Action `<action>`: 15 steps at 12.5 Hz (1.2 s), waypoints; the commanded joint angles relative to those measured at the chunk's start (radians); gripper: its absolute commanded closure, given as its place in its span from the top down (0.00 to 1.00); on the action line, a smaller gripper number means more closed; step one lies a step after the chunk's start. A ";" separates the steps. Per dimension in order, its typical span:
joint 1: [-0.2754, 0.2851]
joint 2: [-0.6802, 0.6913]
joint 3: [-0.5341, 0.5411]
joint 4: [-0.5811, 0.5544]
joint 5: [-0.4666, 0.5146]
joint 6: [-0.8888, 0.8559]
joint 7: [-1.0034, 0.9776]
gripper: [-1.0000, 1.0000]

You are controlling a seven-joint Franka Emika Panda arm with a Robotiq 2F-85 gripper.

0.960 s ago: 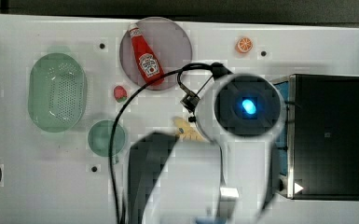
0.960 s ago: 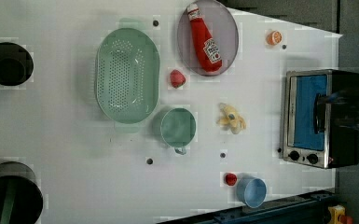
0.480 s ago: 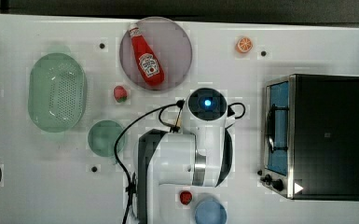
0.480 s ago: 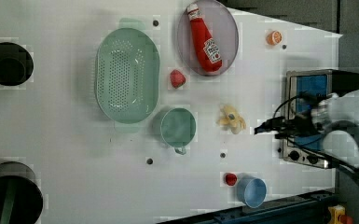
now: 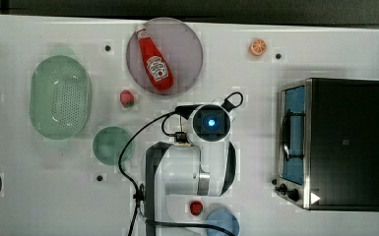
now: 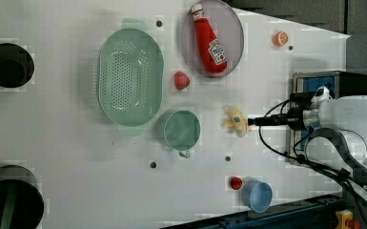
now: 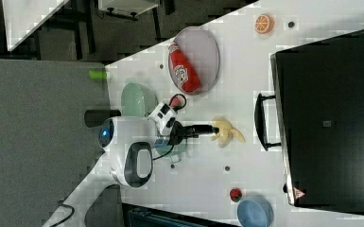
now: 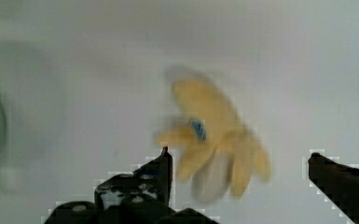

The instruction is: Pick Banana and place it in mug.

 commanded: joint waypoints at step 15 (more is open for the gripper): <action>0.005 0.170 -0.024 -0.012 0.000 0.203 -0.164 0.31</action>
